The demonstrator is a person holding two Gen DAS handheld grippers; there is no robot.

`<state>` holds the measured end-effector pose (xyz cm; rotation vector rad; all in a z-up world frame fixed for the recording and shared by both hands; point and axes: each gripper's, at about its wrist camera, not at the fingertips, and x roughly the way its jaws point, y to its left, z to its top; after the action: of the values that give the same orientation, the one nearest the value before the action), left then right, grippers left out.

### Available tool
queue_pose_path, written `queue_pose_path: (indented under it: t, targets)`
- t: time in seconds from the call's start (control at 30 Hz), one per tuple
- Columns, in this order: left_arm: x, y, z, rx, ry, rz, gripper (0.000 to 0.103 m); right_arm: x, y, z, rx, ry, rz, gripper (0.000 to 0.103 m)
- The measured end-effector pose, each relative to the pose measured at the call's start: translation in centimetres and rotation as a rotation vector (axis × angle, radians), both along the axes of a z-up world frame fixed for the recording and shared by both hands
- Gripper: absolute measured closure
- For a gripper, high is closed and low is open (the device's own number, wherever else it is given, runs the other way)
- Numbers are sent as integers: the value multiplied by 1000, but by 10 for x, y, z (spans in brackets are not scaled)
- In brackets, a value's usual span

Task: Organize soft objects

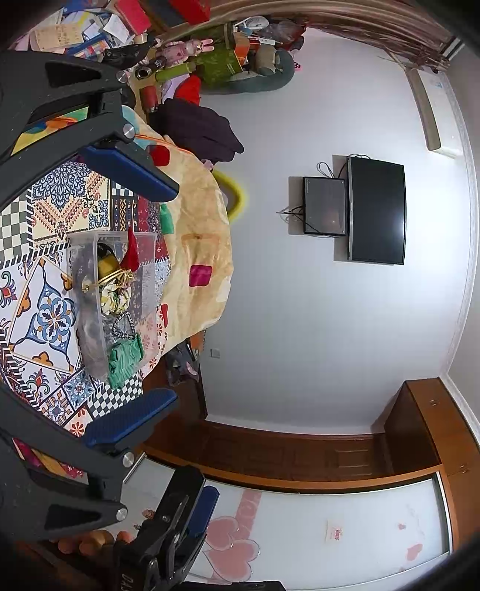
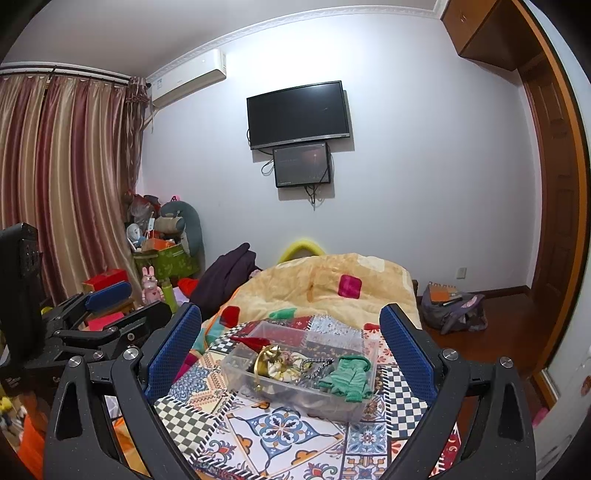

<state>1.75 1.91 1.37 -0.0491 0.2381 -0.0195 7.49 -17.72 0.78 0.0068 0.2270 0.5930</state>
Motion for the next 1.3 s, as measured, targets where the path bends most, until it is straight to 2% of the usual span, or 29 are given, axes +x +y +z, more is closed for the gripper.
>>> queue_pose_path:
  t: [1.3]
  targets:
    - [1,-3,-3,2,16,-3,0,2,-6,-3,14,28,-8,6]
